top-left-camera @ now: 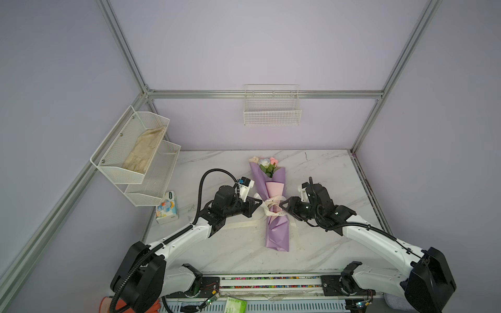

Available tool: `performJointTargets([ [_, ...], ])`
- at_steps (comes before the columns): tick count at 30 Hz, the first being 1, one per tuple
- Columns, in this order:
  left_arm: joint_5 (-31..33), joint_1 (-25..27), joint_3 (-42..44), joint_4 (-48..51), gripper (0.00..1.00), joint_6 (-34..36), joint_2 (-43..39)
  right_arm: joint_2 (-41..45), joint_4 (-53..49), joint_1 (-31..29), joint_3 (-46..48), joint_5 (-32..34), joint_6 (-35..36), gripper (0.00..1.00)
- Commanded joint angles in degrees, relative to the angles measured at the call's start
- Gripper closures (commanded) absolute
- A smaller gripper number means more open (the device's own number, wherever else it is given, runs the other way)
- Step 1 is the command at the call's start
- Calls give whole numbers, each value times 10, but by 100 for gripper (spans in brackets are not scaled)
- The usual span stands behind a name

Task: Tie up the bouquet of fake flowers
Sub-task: 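Pull the ribbon loops apart outward with both grippers to tighten the bow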

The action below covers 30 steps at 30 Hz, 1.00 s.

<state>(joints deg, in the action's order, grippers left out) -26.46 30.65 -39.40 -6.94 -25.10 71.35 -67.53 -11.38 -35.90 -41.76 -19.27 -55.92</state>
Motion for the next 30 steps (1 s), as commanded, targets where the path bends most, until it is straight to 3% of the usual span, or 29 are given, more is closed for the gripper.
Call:
performJointTargets([
  [1,-17,-5,27,-2,100,-11,-10,7,-8,0,22,-4,-61,50],
  [12,-46,-7,18,-2,100,-4,4,-46,166,0,61,9,-147,51],
  [16,-35,-10,11,22,100,5,0,-44,170,3,69,24,-154,84],
  [19,-9,-16,11,63,100,22,-10,-13,153,24,90,40,-159,99],
  [25,16,-23,40,72,100,20,-27,41,141,108,108,17,-123,100],
  [30,2,-24,42,85,100,36,-5,-22,82,123,64,19,-54,98],
])
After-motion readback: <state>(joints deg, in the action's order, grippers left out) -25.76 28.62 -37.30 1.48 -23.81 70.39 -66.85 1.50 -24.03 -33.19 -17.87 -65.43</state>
